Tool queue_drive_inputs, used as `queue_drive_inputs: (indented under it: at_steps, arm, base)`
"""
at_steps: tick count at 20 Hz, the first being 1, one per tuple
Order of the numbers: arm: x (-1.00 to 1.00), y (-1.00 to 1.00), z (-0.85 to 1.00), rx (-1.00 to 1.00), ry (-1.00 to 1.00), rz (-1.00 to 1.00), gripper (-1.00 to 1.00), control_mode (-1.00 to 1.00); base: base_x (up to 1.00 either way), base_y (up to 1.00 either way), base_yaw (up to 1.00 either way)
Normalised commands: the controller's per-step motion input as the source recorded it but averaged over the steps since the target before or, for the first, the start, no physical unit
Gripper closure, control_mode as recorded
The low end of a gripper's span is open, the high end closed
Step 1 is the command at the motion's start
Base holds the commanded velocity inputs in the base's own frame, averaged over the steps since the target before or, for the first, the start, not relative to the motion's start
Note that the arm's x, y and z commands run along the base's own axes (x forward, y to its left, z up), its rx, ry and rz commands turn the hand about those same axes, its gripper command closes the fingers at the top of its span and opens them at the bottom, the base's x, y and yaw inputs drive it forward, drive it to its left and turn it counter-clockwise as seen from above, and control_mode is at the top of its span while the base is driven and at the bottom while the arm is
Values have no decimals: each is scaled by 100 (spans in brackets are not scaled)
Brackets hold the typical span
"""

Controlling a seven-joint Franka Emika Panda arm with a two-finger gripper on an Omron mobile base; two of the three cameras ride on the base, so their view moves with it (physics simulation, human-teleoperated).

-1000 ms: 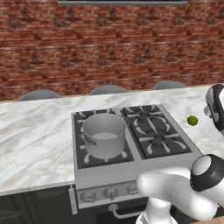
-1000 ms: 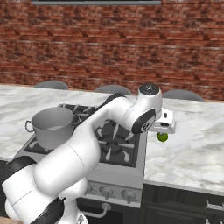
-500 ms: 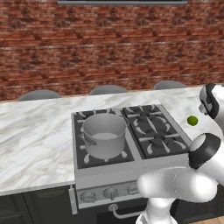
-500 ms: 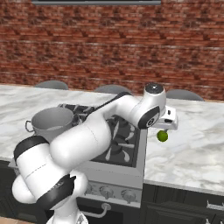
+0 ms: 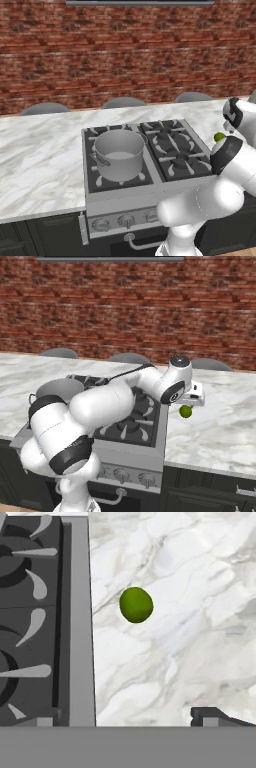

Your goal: Turn on the burner for the pot on the stove. Wait thirty seconds for the pot to heat up. Then add the lime to the pot.

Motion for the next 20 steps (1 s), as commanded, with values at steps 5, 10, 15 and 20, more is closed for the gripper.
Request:
queue_drive_inputs:
  at_steps: [5, 10, 15, 20]
  arm:
    - [21, 0, -33, 0, 0, 0, -100, -100]
    - [24, 0, -25, 0, 0, 0, -100, -100]
    - [33, -2, -15, 0, 0, 0, -100, -100]
    - [43, -6, -12, 0, 0, 0, -100, -100]
  base:
    - [0, 0, 0]
    - [0, 0, 0]
    - [0, 0, 0]
    - [0, 0, 0]
